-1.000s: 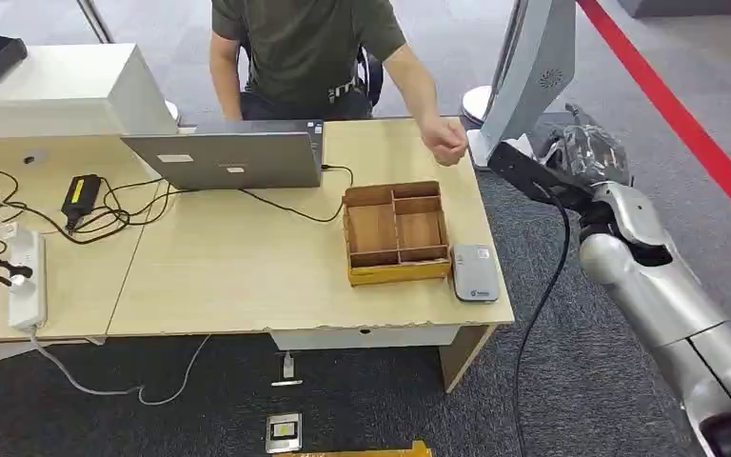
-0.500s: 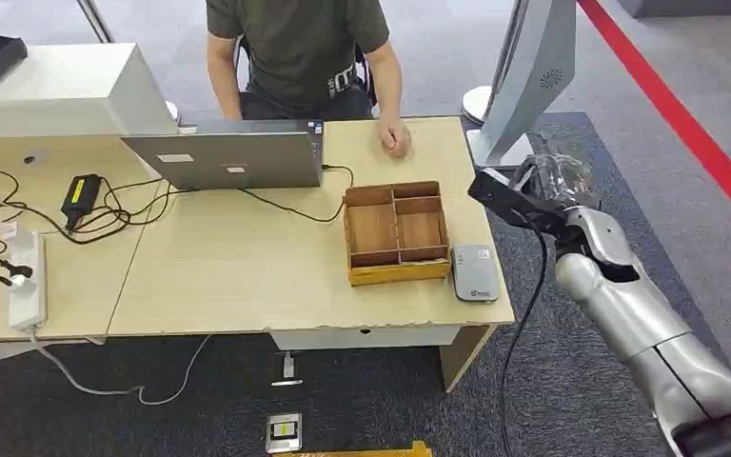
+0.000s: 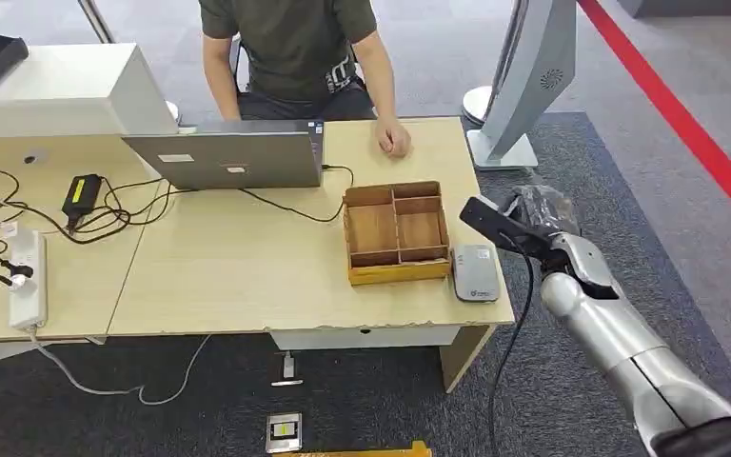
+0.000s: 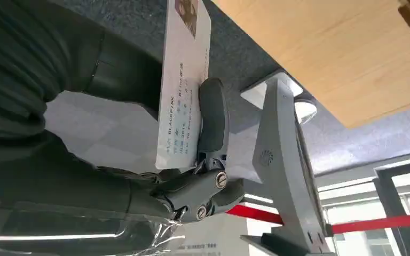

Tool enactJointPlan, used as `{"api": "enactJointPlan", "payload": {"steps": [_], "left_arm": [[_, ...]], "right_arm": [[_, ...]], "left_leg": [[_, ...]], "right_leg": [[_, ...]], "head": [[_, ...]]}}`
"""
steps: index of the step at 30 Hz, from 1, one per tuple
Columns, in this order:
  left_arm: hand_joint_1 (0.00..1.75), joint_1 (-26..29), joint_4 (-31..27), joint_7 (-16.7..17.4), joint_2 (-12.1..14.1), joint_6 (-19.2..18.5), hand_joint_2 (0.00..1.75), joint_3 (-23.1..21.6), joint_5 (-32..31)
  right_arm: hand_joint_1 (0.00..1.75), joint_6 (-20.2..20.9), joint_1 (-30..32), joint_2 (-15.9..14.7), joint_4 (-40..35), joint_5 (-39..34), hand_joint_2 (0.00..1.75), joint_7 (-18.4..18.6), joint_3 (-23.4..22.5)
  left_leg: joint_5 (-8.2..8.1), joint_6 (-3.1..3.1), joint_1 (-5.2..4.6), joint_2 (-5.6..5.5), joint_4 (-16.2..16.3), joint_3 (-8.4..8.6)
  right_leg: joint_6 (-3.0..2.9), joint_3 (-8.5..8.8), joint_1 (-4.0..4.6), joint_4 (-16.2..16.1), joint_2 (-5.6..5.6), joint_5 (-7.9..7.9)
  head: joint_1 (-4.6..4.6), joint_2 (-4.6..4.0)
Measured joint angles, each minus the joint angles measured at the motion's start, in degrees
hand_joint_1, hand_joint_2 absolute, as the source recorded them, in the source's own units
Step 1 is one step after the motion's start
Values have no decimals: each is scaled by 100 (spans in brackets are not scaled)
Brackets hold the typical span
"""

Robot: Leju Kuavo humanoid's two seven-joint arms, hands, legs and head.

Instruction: Pass the card to the sensor for recognition and then transmit it.

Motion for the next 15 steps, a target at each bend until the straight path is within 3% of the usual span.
{"api": "enactJointPlan", "payload": {"steps": [15], "left_arm": [[0,0,0,20,0,-5,0,0,-22]], "right_arm": [[175,-234,431,337,669,-2,175,-195,4]], "left_leg": [[-1,-2,1,2,0,0]], "right_leg": [[0,-1,1,0,0,0]], "head": [[0,0]]}}
